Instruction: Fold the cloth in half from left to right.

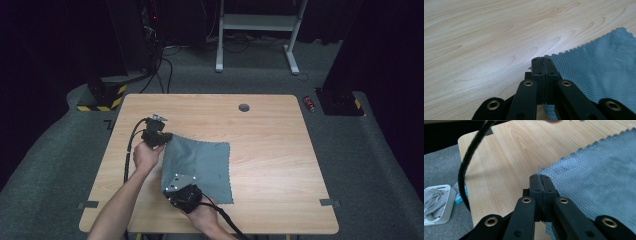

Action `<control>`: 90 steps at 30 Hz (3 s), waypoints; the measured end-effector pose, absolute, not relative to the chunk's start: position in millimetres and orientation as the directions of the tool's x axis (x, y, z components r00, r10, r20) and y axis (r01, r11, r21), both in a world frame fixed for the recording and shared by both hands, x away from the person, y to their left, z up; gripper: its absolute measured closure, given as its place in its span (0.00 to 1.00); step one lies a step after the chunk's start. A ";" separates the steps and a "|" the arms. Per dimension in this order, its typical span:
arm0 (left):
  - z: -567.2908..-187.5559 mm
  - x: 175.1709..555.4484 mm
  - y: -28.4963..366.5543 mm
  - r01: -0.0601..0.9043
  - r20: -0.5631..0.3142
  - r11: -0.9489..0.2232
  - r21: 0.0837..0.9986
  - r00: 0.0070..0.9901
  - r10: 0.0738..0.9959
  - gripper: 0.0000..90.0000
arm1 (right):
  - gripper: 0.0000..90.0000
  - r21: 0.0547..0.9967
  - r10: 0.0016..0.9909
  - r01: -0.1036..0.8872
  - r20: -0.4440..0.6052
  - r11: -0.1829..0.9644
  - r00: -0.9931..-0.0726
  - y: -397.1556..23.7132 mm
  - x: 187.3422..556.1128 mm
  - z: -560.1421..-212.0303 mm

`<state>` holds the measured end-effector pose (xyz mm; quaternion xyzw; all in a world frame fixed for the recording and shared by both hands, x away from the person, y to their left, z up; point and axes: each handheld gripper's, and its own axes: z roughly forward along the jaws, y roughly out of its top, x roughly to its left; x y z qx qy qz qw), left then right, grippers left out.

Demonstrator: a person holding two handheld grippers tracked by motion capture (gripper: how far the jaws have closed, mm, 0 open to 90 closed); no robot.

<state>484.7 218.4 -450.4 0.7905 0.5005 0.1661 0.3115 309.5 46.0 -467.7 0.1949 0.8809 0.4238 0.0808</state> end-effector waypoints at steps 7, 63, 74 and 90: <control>-455.8 486.8 202.2 0.680 -0.029 -0.343 0.649 0.472 0.881 0.99 | 1.00 0.777 0.448 0.309 0.039 0.549 -0.893 27.1 307.2 -474.4; -475.5 503.9 73.6 0.619 -0.051 -0.469 0.630 0.635 0.771 0.99 | 0.99 0.777 0.676 0.469 0.077 0.420 -0.733 -96.1 285.6 -506.3; -481.6 507.2 54.4 0.610 -0.035 -0.496 0.618 0.652 0.758 0.98 | 0.99 0.766 0.697 0.503 0.102 0.401 -0.710 -105.9 284.8 -515.3; -491.9 514.9 44.9 0.629 -0.041 -0.470 0.619 0.623 0.781 0.87 | 0.98 0.752 0.740 0.541 0.106 0.377 -0.664 -123.9 291.4 -518.4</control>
